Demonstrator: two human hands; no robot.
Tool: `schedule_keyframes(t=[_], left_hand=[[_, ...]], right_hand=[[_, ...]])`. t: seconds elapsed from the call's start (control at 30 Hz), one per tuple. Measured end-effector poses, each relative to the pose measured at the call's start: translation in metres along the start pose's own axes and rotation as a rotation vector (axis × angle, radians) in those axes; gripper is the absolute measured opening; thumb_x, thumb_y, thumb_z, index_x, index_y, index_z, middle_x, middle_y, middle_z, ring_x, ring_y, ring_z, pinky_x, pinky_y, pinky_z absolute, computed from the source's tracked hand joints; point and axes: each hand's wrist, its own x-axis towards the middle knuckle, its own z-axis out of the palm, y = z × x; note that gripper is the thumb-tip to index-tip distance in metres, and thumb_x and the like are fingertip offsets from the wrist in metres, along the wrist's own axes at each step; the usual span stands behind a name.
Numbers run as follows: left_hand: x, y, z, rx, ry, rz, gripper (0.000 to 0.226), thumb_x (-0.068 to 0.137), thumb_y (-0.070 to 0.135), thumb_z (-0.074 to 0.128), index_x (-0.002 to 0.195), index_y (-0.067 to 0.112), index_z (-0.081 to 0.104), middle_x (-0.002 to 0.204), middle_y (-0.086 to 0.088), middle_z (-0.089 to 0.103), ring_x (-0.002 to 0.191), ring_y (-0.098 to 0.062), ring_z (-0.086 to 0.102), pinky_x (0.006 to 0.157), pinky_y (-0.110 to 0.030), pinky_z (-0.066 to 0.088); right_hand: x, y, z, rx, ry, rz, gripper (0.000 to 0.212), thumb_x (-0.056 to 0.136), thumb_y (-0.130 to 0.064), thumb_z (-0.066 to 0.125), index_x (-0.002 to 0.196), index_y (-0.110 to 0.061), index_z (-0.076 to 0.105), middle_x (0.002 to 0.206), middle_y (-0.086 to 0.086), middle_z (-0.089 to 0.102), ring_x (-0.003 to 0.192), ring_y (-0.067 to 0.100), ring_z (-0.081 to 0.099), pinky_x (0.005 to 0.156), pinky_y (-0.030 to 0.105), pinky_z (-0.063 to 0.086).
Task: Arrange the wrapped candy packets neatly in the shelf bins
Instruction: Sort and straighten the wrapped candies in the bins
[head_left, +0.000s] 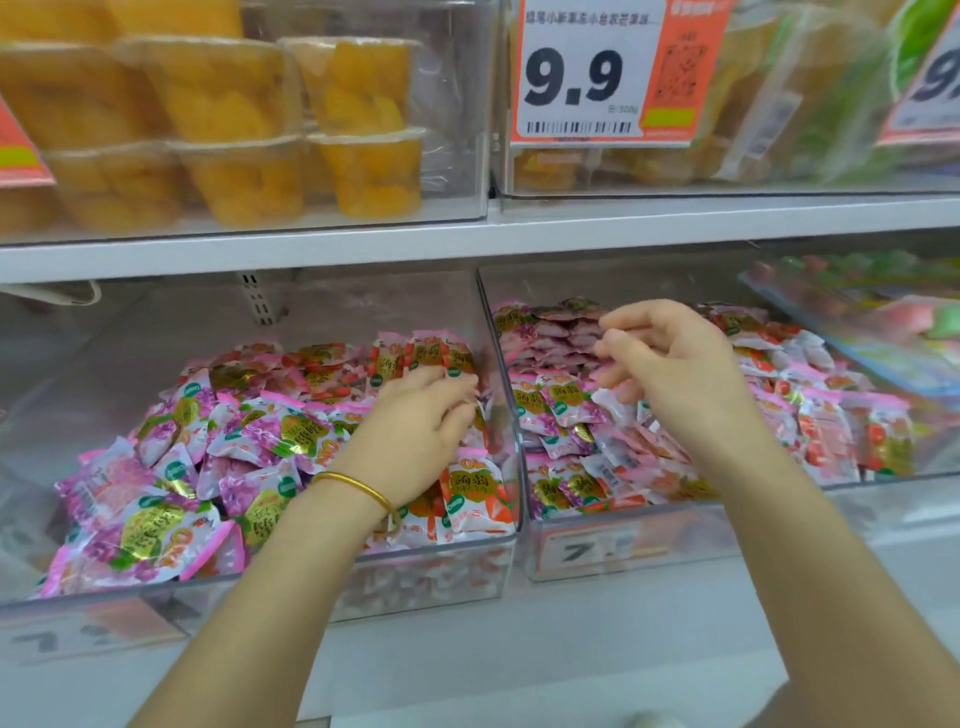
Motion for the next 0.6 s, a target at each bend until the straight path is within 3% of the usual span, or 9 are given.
schedule_keyframes(t=[0.1, 0.17, 0.27, 0.37, 0.47, 0.6], left_hand=[[-0.002, 0.015, -0.008, -0.139, 0.33, 0.1, 0.029, 0.093, 0.016, 0.048, 0.119, 0.015, 0.061, 0.119, -0.005, 0.056, 0.117, -0.017, 0.045, 0.101, -0.022, 0.029], [-0.007, 0.03, -0.01, -0.224, 0.403, 0.183, 0.026, 0.092, 0.014, 0.048, 0.112, 0.015, 0.064, 0.113, 0.001, 0.055, 0.109, -0.005, 0.044, 0.095, -0.012, 0.029], [-0.012, 0.051, -0.005, -0.285, 0.399, 0.266, 0.03, 0.088, 0.02, 0.044, 0.11, 0.019, 0.064, 0.117, 0.005, 0.052, 0.114, -0.005, 0.043, 0.099, -0.015, 0.029], [-0.012, 0.059, 0.003, -0.306, 0.37, 0.297, 0.029, 0.088, 0.019, 0.045, 0.108, 0.02, 0.065, 0.12, 0.003, 0.053, 0.116, -0.013, 0.046, 0.1, -0.019, 0.031], [-0.011, 0.06, 0.008, -0.303, 0.339, 0.275, 0.029, 0.087, 0.02, 0.045, 0.108, 0.021, 0.065, 0.12, 0.004, 0.053, 0.117, -0.013, 0.046, 0.099, -0.014, 0.029], [-0.012, 0.06, 0.007, -0.319, 0.336, 0.268, 0.028, 0.087, 0.019, 0.045, 0.106, 0.021, 0.066, 0.118, 0.005, 0.054, 0.116, -0.012, 0.046, 0.099, -0.017, 0.031]], right_hand=[[0.0, 0.006, -0.02, -0.054, -0.011, 0.002, 0.018, 0.089, -0.008, 0.057, 0.085, -0.025, 0.062, 0.084, 0.007, 0.069, 0.062, 0.009, 0.064, 0.058, 0.026, 0.051], [-0.003, 0.008, -0.031, -0.201, -0.141, -0.043, 0.015, 0.086, -0.008, 0.062, 0.085, -0.022, 0.067, 0.079, 0.001, 0.068, 0.061, 0.003, 0.061, 0.059, 0.018, 0.047], [-0.015, 0.003, -0.032, -0.374, -0.528, -0.098, 0.008, 0.086, -0.016, 0.066, 0.09, -0.019, 0.072, 0.074, -0.011, 0.066, 0.062, -0.006, 0.057, 0.059, 0.009, 0.043], [-0.026, 0.004, -0.019, -0.664, -0.816, -0.176, 0.022, 0.087, -0.039, 0.06, 0.095, -0.024, 0.074, 0.083, -0.007, 0.07, 0.076, 0.002, 0.06, 0.072, 0.023, 0.049], [-0.028, 0.005, -0.016, -0.789, -0.888, -0.178, 0.024, 0.085, -0.042, 0.059, 0.099, -0.029, 0.072, 0.089, -0.009, 0.071, 0.082, 0.008, 0.061, 0.08, 0.03, 0.05], [-0.021, 0.007, -0.024, -0.653, -0.947, -0.096, 0.03, 0.082, -0.024, 0.07, 0.112, -0.022, 0.069, 0.104, -0.012, 0.069, 0.091, 0.003, 0.062, 0.085, 0.02, 0.049]])
